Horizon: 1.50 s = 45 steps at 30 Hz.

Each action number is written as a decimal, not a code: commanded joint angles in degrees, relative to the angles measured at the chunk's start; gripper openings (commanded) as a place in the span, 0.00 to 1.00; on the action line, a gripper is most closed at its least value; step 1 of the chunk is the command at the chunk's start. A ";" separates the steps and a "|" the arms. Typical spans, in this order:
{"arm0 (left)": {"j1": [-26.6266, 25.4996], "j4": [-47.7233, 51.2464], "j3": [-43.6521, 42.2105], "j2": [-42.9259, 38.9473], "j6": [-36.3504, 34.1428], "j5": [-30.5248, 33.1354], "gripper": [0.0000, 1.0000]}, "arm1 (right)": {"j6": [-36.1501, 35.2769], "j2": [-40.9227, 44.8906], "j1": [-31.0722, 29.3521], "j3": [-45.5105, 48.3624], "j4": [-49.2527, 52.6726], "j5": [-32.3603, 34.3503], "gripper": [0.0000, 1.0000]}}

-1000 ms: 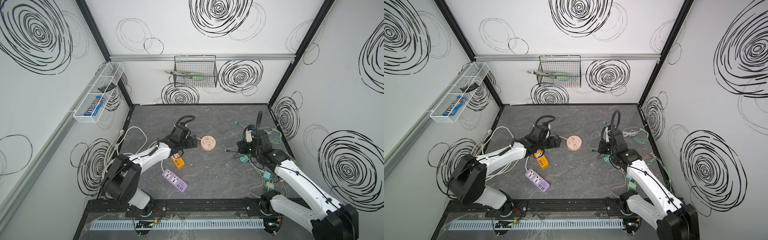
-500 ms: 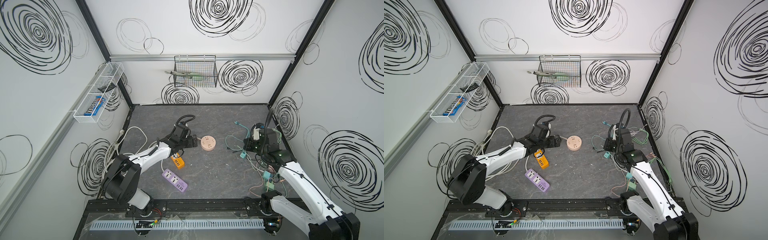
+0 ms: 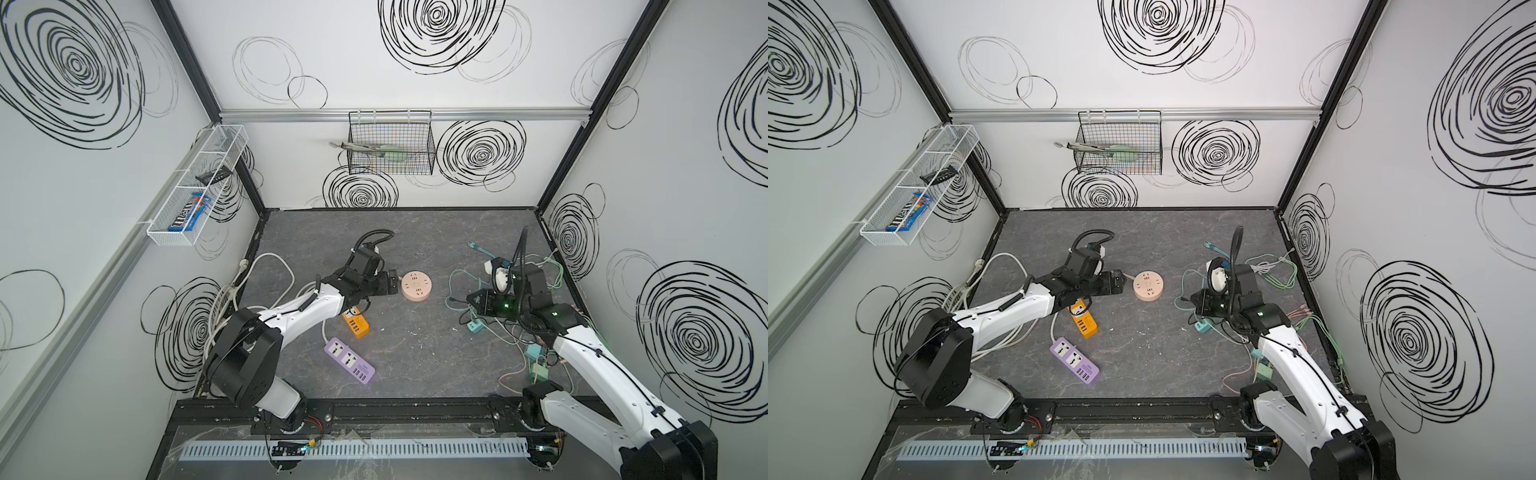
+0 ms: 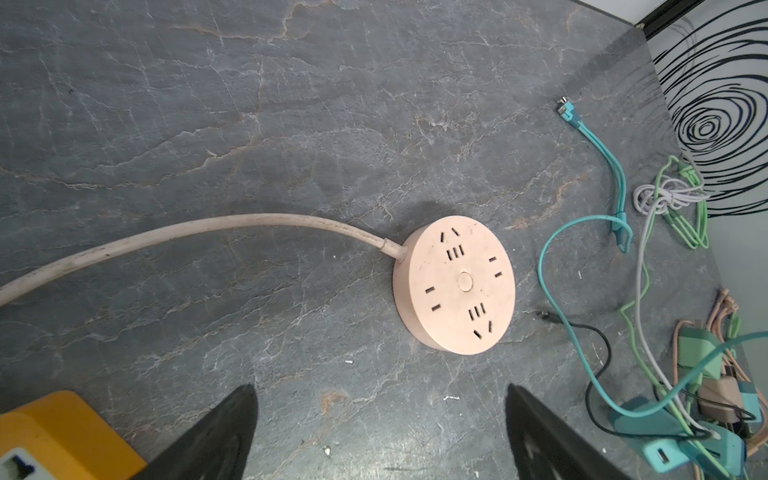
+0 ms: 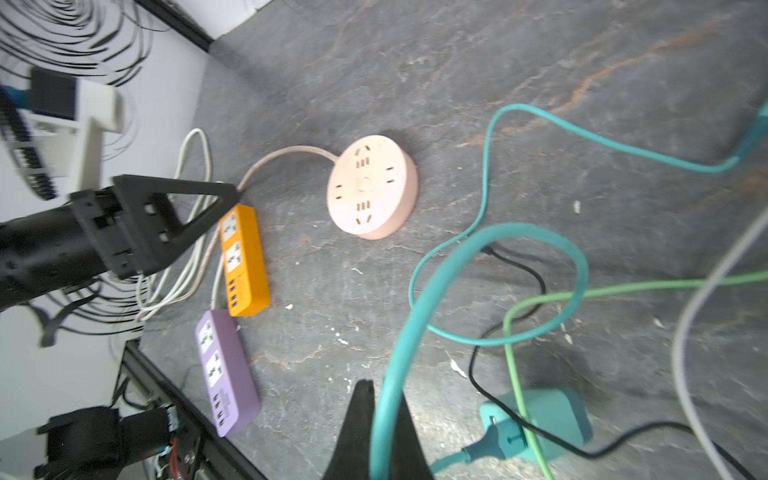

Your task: Insert the plug

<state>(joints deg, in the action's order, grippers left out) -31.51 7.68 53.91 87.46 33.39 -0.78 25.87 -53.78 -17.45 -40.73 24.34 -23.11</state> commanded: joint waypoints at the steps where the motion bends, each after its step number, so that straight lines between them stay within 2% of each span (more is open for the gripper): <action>1: -0.53 -0.88 0.87 -0.20 -1.19 0.32 0.96 | 0.96 0.87 -0.37 -3.44 -4.95 -5.97 0.00; 5: -1.26 -4.07 -1.09 -2.16 -2.91 -1.39 0.96 | 1.86 -1.22 -1.07 -4.50 -9.80 -7.53 0.00; 7: -1.28 -4.99 -1.98 -3.45 -2.93 -1.54 0.96 | 1.48 -2.93 -3.88 -5.26 -11.89 -6.34 0.00; 15: 2.16 -3.00 -3.50 -5.61 0.54 1.38 0.96 | 2.96 -11.85 -13.72 -6.09 -22.08 -5.32 0.00; 19: 2.74 -0.32 -3.29 -6.49 -0.28 4.65 0.96 | 3.81 -16.25 -17.72 -6.85 -26.78 -8.04 0.00; 22: 3.03 0.92 -3.20 -6.84 -0.58 5.75 0.96 | 4.12 -18.89 -19.36 -7.94 -26.45 -9.15 0.00; 27: 1.46 0.86 -3.30 -6.78 -2.59 5.78 0.96 | 2.76 -20.68 -15.86 -5.11 -23.72 -11.11 0.00; 31: -3.26 0.98 -2.70 -6.39 -7.36 4.44 0.96 | -1.56 -21.85 -9.81 0.22 -20.91 -10.23 0.00; 35: -8.45 2.08 -1.36 -4.32 -12.07 -2.45 0.96 | -3.51 -24.92 -3.52 2.60 -18.99 -8.53 0.00; 38: -12.93 3.49 -0.57 -1.73 -15.91 -4.68 0.96 | -4.24 -26.99 -2.49 1.91 -18.62 -5.16 0.00; 40: -15.96 5.76 1.16 0.43 -19.39 -3.73 0.97 | -3.95 -27.71 -2.03 1.41 -18.89 -2.56 0.01; 42: -18.92 8.27 3.39 2.80 -22.52 0.34 0.97 | -3.48 -28.62 -1.36 0.82 -19.22 -0.65 0.01; 45: -20.01 11.13 7.05 6.58 -26.31 0.87 0.97 | -2.85 -30.55 0.18 -0.43 -19.15 2.74 0.02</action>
<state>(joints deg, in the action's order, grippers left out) -51.31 15.29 57.36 92.05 13.54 -1.45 23.27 -82.89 -18.72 -39.05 4.91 -25.17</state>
